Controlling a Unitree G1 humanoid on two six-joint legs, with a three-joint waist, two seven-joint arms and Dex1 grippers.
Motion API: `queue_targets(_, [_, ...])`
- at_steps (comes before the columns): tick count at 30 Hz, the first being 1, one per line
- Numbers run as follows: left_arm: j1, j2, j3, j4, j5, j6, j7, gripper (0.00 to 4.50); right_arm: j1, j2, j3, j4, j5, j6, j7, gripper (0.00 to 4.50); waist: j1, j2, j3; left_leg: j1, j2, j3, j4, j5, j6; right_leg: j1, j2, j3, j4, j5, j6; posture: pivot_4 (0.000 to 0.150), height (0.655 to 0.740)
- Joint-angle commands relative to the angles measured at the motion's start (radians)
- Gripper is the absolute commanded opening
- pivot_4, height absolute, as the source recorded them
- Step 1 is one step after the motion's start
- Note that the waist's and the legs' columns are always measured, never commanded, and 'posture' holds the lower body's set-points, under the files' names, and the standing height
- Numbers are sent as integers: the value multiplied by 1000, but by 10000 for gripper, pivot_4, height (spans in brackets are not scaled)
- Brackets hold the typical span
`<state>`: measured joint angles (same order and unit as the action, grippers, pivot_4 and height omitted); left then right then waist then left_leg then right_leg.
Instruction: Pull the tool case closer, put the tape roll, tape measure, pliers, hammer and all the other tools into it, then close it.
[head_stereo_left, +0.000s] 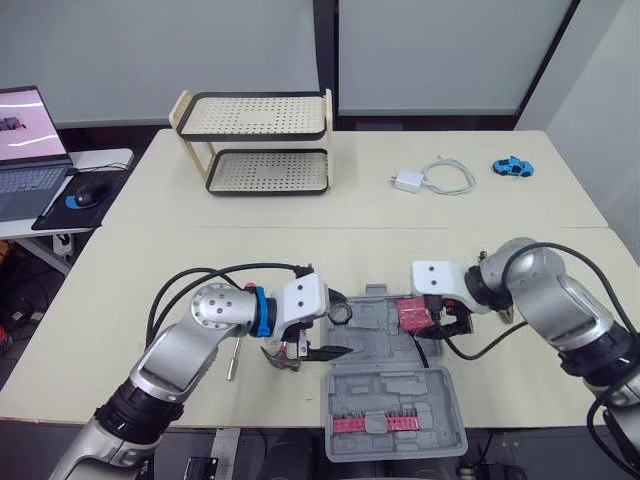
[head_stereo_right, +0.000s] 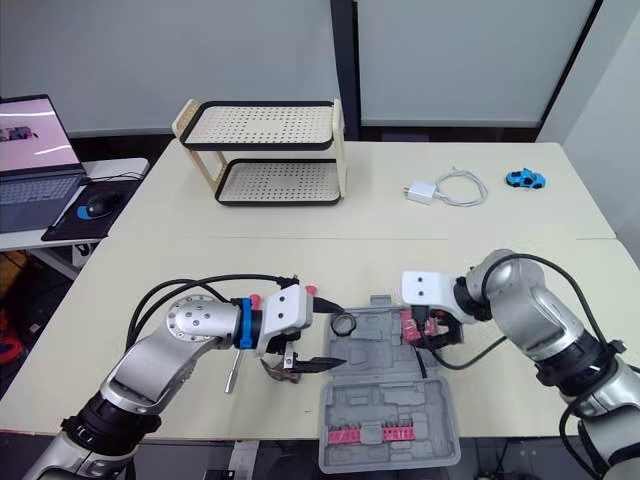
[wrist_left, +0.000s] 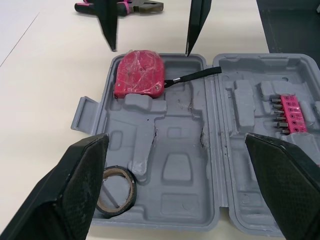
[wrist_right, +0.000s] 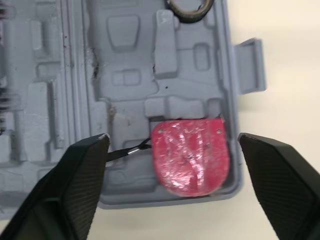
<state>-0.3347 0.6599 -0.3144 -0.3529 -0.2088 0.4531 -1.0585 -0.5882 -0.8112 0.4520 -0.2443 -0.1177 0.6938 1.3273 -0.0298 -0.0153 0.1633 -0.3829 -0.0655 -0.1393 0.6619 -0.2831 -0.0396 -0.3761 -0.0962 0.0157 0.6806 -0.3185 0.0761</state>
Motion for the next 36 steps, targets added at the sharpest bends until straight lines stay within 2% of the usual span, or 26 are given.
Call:
queue_targets(1, [-2,4,22,-19,-18,-14,-3,45000,11,-9,-45,-53,29,-8,-28,29969,-2,0,0,0,0,0,0,0,0,0,0,0,0,0,0,1500,7400])
queue_targets(7, [8,6,21,2,-20,-40,-5,45000,28,-6,-55,-53,58,-24,-67,9221,0,0,0,0,1,0,0,0,0,0,1,0,0,0,0,1500,7400])
queue_targets(9, [11,3,20,9,-19,-50,-5,45000,48,-1,-77,-51,78,-53,-87,9221,1,0,0,0,1,0,0,0,0,0,1,0,0,0,0,1500,7400])
queue_targets(14, [16,-2,25,26,-27,-72,-4,45000,156,35,-186,9,144,-271,-164,9221,1,0,0,0,1,0,0,0,0,1,1,0,0,0,0,1500,7400])
queue_targets(20, [14,-1,23,44,-25,-95,-10,45000,255,79,-273,107,206,-351,-228,9221,0,0,0,1,1,0,0,0,0,1,1,0,0,0,0,1500,7400])
queue_targets(30, [13,7,25,57,-23,-114,-27,45000,232,120,-225,326,167,-362,-263,9221,-1,0,0,1,3,1,0,0,0,1,3,0,0,1,-1,1500,7400])
queue_targets(36, [17,15,31,53,-24,-115,-32,45000,204,136,-188,408,149,-302,-257,9221,0,0,0,3,3,1,0,0,0,3,4,1,0,1,-1,1500,7400])
